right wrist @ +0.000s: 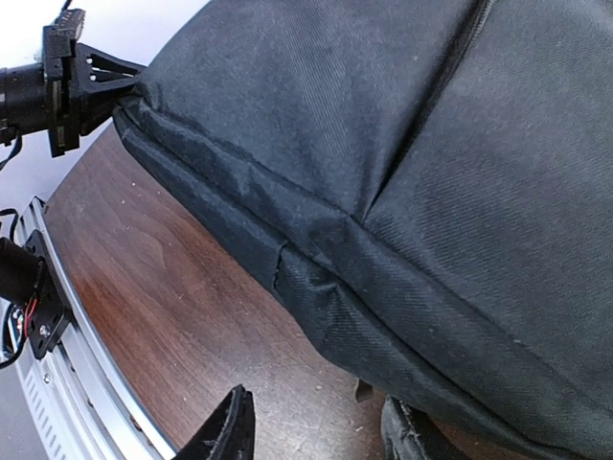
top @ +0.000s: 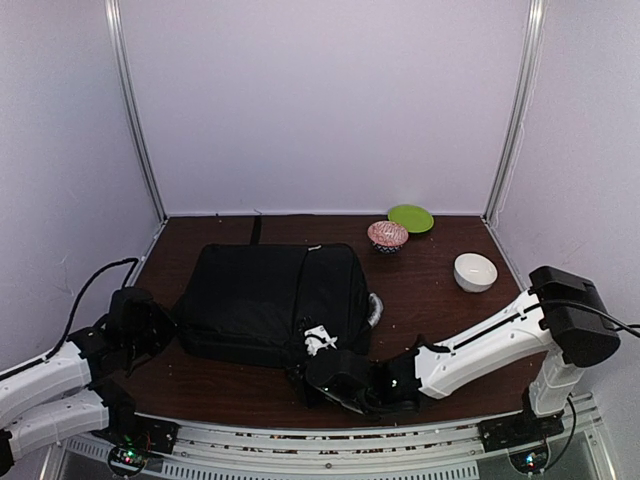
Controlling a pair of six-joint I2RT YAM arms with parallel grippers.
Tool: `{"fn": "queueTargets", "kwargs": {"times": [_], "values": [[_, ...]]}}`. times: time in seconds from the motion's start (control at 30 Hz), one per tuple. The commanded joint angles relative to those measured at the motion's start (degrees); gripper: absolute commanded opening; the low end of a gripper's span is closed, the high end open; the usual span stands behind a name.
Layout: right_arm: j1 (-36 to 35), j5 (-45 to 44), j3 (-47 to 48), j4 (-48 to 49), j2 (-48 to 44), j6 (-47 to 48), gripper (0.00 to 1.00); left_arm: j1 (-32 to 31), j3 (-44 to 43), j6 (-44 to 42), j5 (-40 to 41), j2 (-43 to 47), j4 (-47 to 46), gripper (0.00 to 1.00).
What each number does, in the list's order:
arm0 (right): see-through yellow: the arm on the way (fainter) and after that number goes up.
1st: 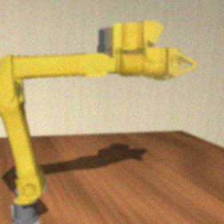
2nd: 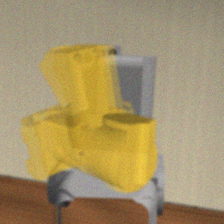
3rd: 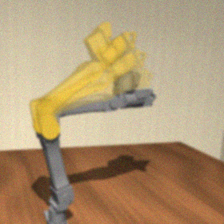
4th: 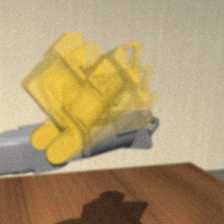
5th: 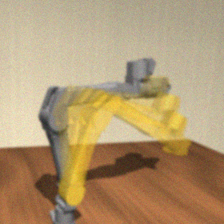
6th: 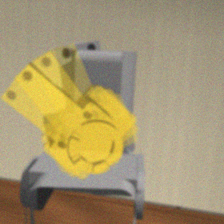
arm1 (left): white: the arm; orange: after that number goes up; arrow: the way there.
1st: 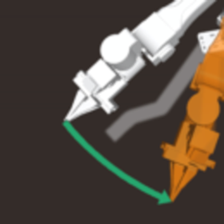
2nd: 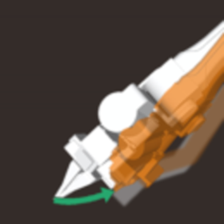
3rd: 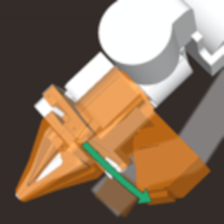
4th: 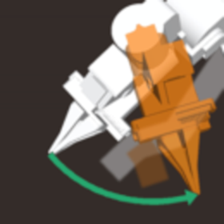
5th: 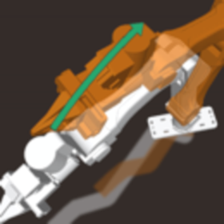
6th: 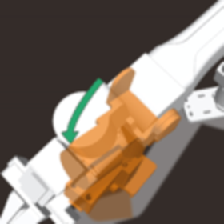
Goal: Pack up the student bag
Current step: Zip the student bag at the center of the board.
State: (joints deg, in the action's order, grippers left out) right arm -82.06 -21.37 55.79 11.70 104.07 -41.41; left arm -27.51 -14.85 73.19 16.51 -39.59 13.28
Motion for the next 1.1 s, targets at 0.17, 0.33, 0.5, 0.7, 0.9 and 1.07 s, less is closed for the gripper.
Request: {"fn": "queueTargets", "kwargs": {"times": [0.17,0.33,0.5,0.7,0.9,1.07], "values": [[-0.38,-1.08,4.29,-11.19,2.85,-4.65,0.38,-0.79,-1.04,-0.87,-2.79,-2.59,-0.94,0.04],[-0.38,-1.67,7.16,-15.23,4.48,-5.89,0.33,-0.82,-0.98,-0.86,-3.08,-3.37,-1.39,0.03],[-0.15,-1.9,10.37,-17.82,6.22,-6.2,0.31,-0.8,-0.97,-0.9,-3.25,-3.65,-1.43,0.02],[0.88,-2.11,12.96,-20.57,8.43,-7.48,0.24,-0.81,-0.97,-0.89,-3.25,-2.97,-1.06,0.01],[1.75,-2.26,13.88,-20.97,9.24,-8.25,0.17,-0.82,-0.97,-0.92,-3.42,-2.52,-0.89,0.01],[2.08,-2.35,14.8,-21.03,9.73,-8.11,0.13,-0.79,-0.98,-0.92,-3.57,-2.18,-0.54,0.0]]}}
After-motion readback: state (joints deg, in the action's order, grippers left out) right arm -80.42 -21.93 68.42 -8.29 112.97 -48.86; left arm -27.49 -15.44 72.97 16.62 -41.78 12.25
